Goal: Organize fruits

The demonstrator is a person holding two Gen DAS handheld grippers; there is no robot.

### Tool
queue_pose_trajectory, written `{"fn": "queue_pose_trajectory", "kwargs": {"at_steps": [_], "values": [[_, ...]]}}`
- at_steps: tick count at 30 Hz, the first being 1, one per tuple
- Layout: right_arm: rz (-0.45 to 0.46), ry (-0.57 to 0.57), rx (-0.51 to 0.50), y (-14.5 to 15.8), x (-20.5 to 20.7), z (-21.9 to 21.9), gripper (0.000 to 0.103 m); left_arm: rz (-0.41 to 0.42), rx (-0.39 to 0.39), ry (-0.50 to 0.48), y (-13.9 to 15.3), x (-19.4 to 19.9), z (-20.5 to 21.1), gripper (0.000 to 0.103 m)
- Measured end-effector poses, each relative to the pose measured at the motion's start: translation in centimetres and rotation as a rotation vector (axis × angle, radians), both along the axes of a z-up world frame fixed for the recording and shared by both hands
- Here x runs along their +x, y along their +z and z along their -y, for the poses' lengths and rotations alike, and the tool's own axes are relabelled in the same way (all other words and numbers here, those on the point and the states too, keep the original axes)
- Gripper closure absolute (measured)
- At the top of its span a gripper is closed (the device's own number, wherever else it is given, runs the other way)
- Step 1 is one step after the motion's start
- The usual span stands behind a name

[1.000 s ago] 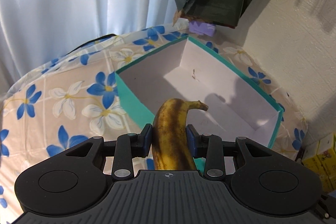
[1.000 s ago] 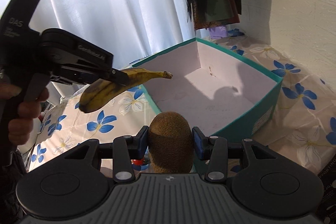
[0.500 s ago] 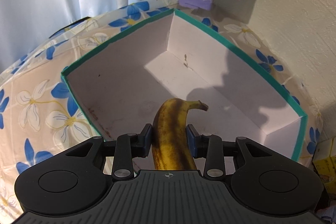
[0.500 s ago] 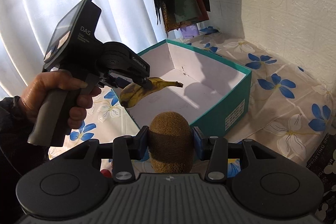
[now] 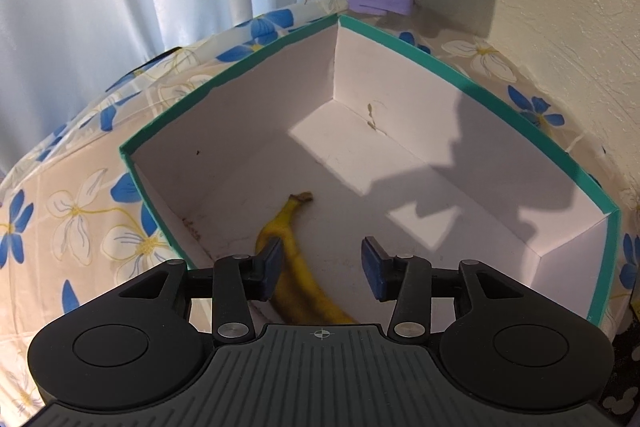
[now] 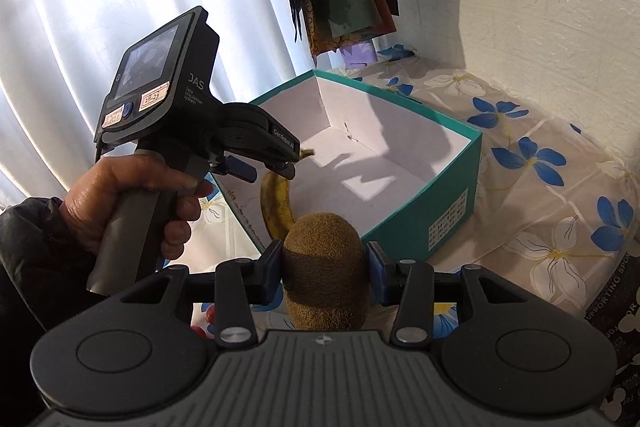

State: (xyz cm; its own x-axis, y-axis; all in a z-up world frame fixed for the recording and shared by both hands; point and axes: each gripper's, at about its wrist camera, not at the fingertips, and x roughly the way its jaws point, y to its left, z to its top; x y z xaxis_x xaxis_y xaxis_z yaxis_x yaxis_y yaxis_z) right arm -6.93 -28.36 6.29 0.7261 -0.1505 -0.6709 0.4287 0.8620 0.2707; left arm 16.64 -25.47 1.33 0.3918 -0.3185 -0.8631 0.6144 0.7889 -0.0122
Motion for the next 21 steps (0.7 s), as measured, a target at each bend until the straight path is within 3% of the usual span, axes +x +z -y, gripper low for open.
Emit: {"fn": "queue_pose_trajectory", "kwargs": {"at_steps": [10, 13, 17, 21], "values": [[-0.004, -0.013, -0.015, 0.1, 0.1, 0.4, 0.060, 0.141, -0.003, -0.013, 2.8, -3.6, -2.0, 0.024], [0.000, -0.014, -0.020, 0.2, 0.0, 0.3, 0.060, 0.191, 0.000, 0.040, 4.3, -4.9, -3.9, 0.006], [0.003, -0.018, -0.029, 0.3, -0.1, 0.3, 0.060, 0.325, -0.045, 0.066, 7.1, -8.0, -7.5, 0.004], [0.011, -0.016, -0.050, 0.7, 0.1, 0.2, 0.060, 0.307, -0.072, 0.142, 7.8, -9.1, -11.2, 0.002]]}}
